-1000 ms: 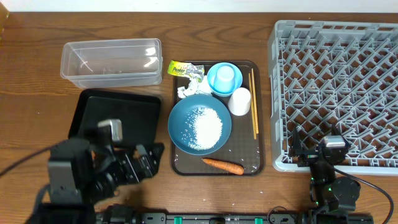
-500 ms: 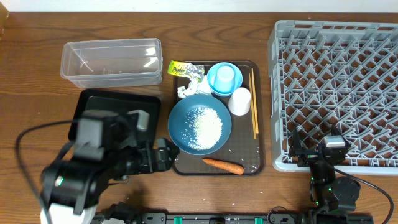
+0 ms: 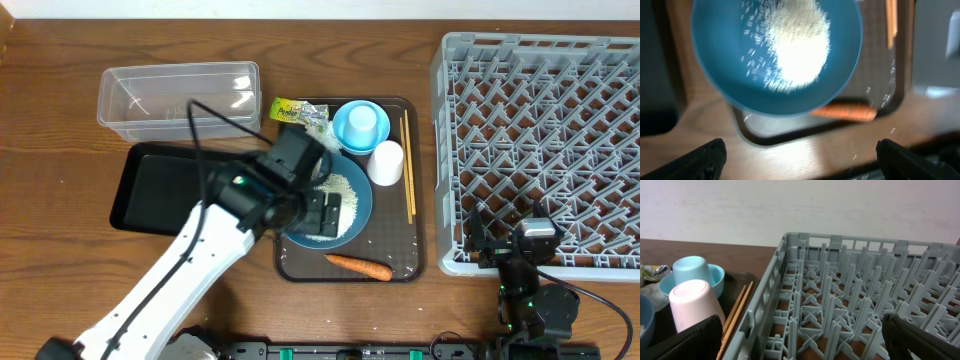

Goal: Sort waste into correct bins and load items into the dishwasher rack
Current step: 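Reach the left gripper over the blue rice bowl rim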

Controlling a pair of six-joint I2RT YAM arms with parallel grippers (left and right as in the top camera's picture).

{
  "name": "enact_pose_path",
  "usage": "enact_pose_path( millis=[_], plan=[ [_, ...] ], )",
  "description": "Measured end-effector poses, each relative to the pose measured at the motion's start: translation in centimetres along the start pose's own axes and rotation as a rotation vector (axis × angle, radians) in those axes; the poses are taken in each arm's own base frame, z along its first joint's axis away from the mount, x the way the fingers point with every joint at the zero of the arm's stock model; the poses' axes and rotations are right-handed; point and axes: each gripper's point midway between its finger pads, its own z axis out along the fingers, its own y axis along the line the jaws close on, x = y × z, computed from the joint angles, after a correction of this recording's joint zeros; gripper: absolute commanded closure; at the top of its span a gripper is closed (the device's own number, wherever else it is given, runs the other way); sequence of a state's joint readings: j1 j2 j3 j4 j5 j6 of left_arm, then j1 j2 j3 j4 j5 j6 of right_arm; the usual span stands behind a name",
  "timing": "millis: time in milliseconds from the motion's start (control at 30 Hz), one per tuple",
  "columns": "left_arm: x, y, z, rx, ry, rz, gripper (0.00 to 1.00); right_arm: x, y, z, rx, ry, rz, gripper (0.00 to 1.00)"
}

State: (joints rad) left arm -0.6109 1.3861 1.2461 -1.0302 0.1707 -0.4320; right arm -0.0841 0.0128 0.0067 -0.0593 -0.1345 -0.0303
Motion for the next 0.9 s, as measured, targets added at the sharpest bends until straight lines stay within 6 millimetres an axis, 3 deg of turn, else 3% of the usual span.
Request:
enact_pose_path(
  millis=[200, 533, 700, 900],
  plan=[
    [-1.3, -0.5, 2.0, -0.009, -0.006, -0.142, 0.02, 0.0, 0.0, 0.0, 0.000, 0.000, 0.000, 0.01],
    [-0.5, -3.0, 8.3, -0.038, 0.105, -0.049, 0.02, 0.0, 0.0, 0.0, 0.000, 0.000, 0.000, 0.01],
    [-1.7, -4.3, 8.8, -0.024, 0.034, 0.032, 0.02, 0.0, 0.0, 0.0, 0.000, 0.000, 0.000, 0.01],
    [-1.2, -6.4, 9.0, -0.050, -0.026, 0.175, 0.02, 0.0, 0.0, 0.0, 0.000, 0.000, 0.000, 0.01]
  ],
)
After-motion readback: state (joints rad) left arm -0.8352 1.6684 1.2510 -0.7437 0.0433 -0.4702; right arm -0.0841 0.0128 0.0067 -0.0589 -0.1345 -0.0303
